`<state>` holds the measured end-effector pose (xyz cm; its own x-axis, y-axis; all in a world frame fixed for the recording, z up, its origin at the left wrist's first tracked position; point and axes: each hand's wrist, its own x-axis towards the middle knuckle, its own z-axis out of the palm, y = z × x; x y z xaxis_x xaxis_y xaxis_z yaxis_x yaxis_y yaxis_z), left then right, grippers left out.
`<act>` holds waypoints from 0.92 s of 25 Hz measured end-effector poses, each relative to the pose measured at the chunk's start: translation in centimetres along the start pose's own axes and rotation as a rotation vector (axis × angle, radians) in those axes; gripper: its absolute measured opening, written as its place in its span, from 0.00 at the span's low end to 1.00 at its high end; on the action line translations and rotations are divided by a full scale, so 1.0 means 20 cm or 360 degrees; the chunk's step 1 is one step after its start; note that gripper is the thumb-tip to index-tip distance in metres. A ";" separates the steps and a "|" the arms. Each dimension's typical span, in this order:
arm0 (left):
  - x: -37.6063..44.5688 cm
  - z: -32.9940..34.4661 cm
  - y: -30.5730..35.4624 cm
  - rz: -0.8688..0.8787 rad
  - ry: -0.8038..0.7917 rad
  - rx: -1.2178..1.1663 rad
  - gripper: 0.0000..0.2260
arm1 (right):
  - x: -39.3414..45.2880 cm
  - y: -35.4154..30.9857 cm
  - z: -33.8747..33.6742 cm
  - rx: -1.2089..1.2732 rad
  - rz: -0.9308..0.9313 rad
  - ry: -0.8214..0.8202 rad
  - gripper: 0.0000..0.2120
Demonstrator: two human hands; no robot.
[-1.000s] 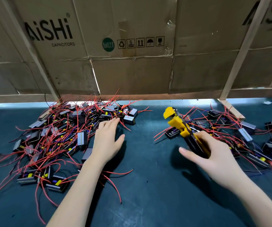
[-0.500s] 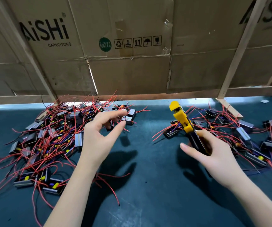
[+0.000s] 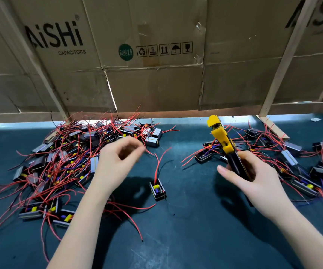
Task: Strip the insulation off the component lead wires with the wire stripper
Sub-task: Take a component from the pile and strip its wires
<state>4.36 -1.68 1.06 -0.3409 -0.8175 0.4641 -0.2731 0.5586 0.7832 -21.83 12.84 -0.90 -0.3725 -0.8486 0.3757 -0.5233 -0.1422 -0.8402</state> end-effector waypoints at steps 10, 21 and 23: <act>-0.05 0.11 -0.04 0.0148 -0.0755 0.0368 0.04 | 0.02 0.07 -0.01 -0.1022 -0.0204 0.0477 0.20; -0.09 0.24 -0.05 -0.0149 -0.0662 0.0234 0.02 | 0.00 0.15 0.05 -0.1697 -0.0427 0.0377 0.25; -0.09 0.25 -0.05 -0.0227 -0.0639 0.0206 0.02 | 0.00 0.15 0.07 -0.1644 -0.0484 0.0372 0.25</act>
<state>0.79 -0.15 -2.60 -0.6072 -0.7825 0.1377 -0.4444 0.4781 0.7576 -22.32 11.64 -3.95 -0.1981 -0.7176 0.6677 -0.9660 0.2583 -0.0090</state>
